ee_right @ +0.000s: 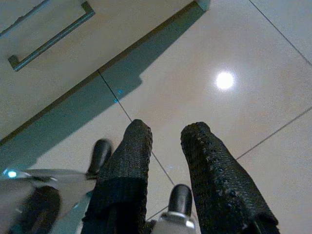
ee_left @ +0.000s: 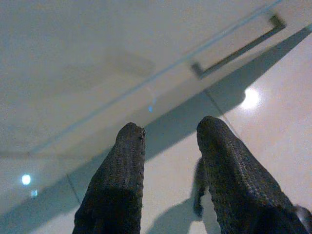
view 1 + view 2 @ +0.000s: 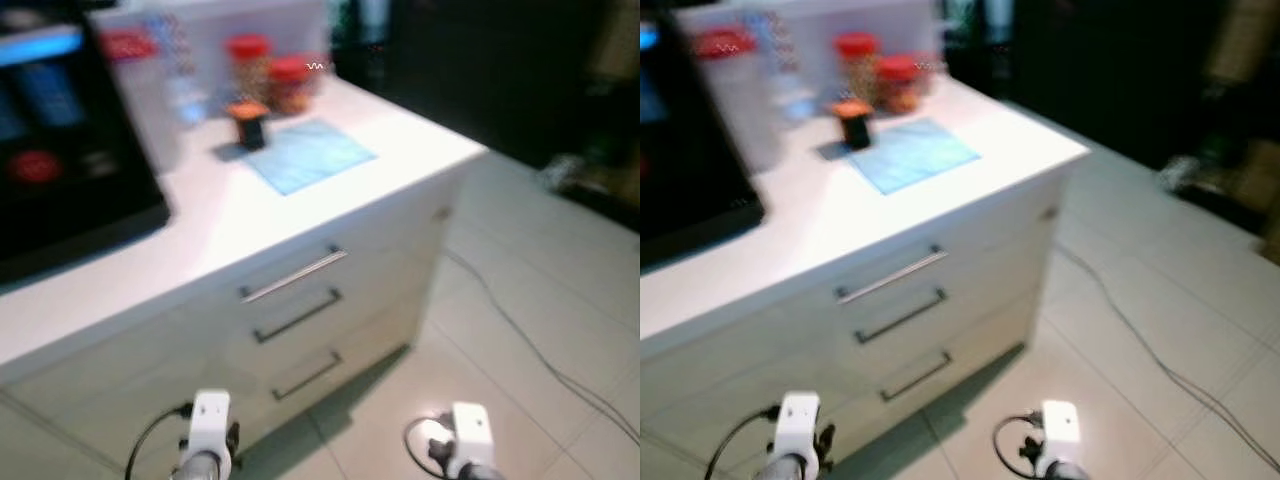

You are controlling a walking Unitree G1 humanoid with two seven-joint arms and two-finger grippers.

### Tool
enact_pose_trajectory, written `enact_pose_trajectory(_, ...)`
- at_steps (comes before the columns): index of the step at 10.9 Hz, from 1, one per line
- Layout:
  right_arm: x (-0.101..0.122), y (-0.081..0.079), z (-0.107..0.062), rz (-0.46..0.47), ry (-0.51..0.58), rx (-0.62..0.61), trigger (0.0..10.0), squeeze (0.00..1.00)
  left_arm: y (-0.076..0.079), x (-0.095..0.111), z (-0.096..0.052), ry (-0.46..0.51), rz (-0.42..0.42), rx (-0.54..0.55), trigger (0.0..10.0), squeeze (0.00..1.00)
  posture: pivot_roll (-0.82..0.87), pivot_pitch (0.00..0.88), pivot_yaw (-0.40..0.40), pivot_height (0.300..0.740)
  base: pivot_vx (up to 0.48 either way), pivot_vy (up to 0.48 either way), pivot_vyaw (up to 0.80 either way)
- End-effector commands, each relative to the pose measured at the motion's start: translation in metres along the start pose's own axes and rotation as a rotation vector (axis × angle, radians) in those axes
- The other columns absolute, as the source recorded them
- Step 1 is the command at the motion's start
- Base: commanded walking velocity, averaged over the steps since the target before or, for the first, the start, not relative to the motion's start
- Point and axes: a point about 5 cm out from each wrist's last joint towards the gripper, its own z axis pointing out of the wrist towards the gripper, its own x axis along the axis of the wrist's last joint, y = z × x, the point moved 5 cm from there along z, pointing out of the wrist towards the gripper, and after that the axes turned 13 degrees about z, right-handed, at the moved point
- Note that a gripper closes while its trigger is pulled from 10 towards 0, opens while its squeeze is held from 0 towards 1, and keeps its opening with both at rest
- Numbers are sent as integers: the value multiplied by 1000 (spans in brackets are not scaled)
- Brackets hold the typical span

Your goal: Kitchen organization

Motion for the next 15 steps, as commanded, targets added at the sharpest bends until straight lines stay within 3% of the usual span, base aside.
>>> enact_pose_trajectory(1,1,-5,1,12,1,11,10000,0,-7,1,0,-1,4,11,10000,0,95,0,42,740,0,0,800)
enact_pose_trajectory(13,-1,-7,1,14,-7,22,10000,0,-7,-5,-1,-20,3,5,10000,0,105,7,40,740,0,0,800)
enact_pose_trajectory(15,-1,-8,1,22,-6,27,10000,0,-7,-6,-1,-24,2,7,10000,0,107,10,38,740,0,0,234)
